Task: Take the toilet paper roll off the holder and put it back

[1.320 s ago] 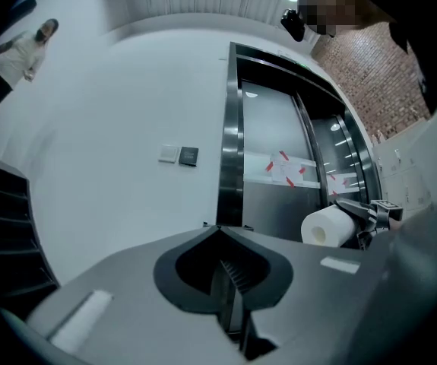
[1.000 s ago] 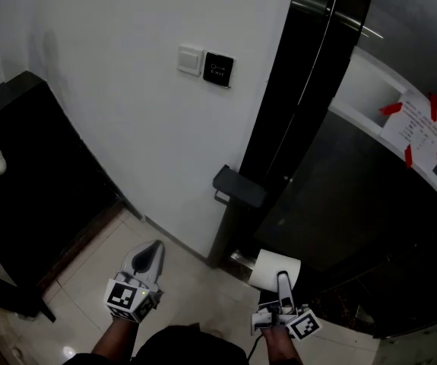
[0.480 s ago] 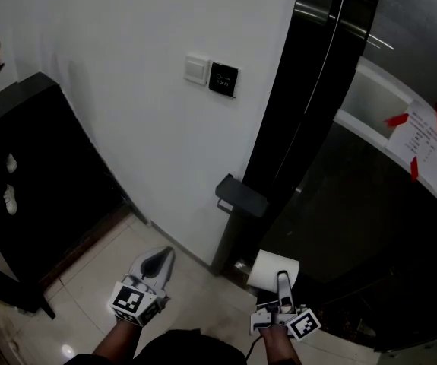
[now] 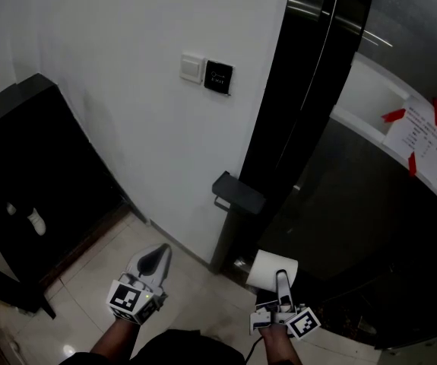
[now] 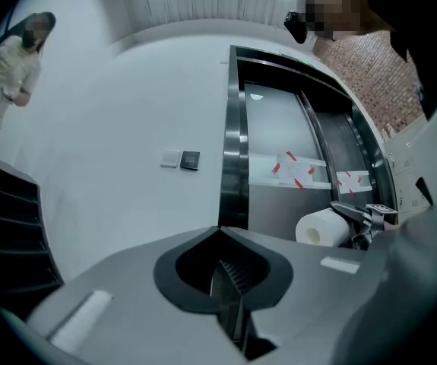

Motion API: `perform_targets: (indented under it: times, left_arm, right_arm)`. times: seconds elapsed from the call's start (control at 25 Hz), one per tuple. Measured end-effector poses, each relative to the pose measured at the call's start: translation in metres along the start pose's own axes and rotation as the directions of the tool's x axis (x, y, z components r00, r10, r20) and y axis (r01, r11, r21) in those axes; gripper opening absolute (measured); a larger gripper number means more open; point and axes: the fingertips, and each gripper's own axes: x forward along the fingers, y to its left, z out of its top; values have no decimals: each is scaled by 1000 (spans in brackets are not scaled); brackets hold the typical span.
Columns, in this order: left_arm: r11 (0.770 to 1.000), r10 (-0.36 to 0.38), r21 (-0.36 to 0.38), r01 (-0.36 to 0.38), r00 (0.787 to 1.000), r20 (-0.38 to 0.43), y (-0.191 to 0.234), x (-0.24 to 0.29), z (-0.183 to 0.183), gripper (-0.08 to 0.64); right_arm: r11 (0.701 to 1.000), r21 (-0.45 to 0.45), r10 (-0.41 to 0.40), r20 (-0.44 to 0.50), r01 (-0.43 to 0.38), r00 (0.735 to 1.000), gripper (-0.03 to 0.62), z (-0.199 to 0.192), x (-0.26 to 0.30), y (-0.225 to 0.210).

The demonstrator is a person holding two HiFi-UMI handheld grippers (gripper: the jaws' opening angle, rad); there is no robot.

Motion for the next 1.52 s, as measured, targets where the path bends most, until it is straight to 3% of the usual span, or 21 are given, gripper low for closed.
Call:
perform_targets:
  times: [0.36,0.64,0.84,1.12,1.4,1.52]
  left_arm:
    - [998,51,21,-51,999,-14,-15,12,-11,0]
    - [996,88,21,-88,996,-20,-46,33,-5,2]
    - [995,98,24,-97,995,-30,-50,42,-14,2]
    - [997,65,30,-65,998,0,-18,72,-12,0]
    - [1000,-15,10,15,999,28,42,115,3,2]
    - [999,-37,3,37,999,35,67,126,7,1]
  right_arm:
    - [990,-134,20,-90,-32,996,468,35,20,-2]
    - [944,-288,93,-229,-158,969,468,61,52,21]
    - [897,-397,69,-303,-192,951,468,66,70,20]
    - [843,-508,2,-328,-178,945,468,54,114,13]
    - [737,-666,-116,-296,-118,948,469,32,178,6]
    - [712,-697,-171,-293,-88,940,469,23,204,-2]
